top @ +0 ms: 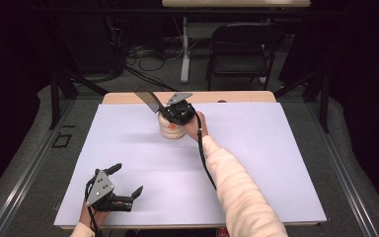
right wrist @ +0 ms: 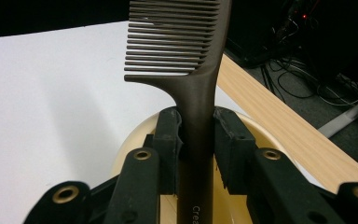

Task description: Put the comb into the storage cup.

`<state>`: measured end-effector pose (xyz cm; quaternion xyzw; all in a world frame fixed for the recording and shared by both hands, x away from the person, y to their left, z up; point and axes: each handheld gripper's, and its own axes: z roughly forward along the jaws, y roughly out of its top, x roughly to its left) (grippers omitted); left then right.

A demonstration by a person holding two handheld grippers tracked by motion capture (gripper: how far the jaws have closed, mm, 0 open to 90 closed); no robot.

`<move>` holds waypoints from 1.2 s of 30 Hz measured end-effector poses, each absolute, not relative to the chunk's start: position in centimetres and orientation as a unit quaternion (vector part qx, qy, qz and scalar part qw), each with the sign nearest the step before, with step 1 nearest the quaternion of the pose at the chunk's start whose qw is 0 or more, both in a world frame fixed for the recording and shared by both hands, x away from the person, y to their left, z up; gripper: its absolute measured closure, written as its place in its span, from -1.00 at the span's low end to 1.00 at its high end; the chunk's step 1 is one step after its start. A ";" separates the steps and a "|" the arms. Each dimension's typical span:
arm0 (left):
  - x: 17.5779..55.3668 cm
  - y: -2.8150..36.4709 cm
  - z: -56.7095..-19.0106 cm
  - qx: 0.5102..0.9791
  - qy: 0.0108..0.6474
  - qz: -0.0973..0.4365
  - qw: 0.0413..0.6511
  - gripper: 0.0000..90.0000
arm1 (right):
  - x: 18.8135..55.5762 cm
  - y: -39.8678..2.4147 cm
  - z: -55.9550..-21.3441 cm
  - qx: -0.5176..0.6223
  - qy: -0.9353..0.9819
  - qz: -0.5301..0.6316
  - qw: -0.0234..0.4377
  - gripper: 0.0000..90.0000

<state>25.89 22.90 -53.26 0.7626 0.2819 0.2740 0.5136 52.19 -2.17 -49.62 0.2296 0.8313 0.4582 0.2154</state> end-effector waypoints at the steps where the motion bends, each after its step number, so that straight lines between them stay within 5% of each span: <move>1: 25.9 22.9 -53.3 0.763 0.282 0.274 0.513 -0.99 | 52.2 -2.2 -49.6 0.230 0.832 0.458 0.214 0.59; 8: 25.9 22.9 -53.3 0.763 0.282 0.274 0.513 -0.99 | 52.0 -2.4 -49.9 0.233 0.830 0.461 0.212 0.53; 16: 25.9 22.9 -53.3 0.763 0.282 0.274 0.513 -0.99 | 51.8 -3.2 -49.3 0.246 0.828 0.457 0.212 0.16; 36: 25.9 22.8 -53.3 0.763 0.282 0.275 0.512 -0.99 | 49.1 -5.4 -47.0 0.262 0.830 0.457 0.184 -0.33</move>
